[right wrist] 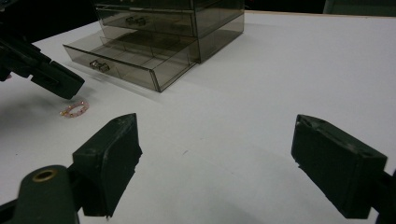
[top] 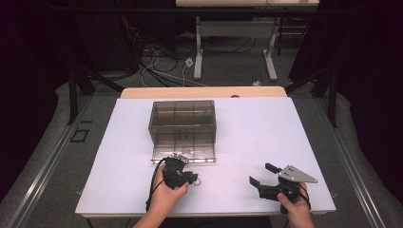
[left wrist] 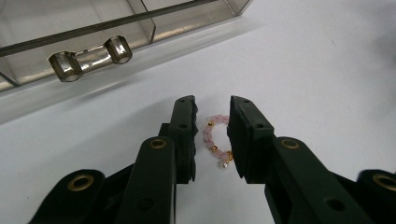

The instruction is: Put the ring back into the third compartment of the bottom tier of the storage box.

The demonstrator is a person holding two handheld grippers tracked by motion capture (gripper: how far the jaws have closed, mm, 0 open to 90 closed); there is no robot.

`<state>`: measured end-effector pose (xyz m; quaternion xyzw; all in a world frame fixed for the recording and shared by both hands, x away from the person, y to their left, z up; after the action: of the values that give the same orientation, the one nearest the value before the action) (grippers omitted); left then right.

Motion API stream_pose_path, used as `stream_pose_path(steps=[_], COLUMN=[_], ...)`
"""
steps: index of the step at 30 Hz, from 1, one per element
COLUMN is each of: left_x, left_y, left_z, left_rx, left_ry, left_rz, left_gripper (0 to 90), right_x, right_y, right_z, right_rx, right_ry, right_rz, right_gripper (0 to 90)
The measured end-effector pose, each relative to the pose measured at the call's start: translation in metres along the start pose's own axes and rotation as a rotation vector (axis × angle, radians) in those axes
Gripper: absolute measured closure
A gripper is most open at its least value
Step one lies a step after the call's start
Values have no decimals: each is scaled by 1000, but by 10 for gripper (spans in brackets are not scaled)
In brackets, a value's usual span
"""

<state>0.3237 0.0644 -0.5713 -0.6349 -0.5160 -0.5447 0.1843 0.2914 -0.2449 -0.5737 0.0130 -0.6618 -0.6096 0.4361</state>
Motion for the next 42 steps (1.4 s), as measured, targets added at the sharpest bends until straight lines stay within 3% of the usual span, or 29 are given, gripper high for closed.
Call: stream_pose_path(steps=[13, 42], left_x=[-7, -9], left_y=[-1, -1], left_z=[-1, -3], left_rx=[1, -1], left_ry=[2, 49], left_rz=[36, 31], left_gripper=[775, 867], right_x=[0, -1], right_y=[0, 0], right_z=[-1, 0], right_rx=[0, 1], right_ry=[-4, -2], right_rz=[-5, 0], right_gripper=[148, 148])
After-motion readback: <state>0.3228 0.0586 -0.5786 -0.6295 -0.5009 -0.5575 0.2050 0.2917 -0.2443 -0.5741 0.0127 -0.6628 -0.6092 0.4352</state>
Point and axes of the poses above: each handheld gripper's, and its own axes: x roughly backward along the jaws, y roughly out of its top, z roughly to its left, the point moved 4 cm from there along -x, roughly forward along the jaws, and after that the axes turned 14 degrees about z, right-handed, at the moved point
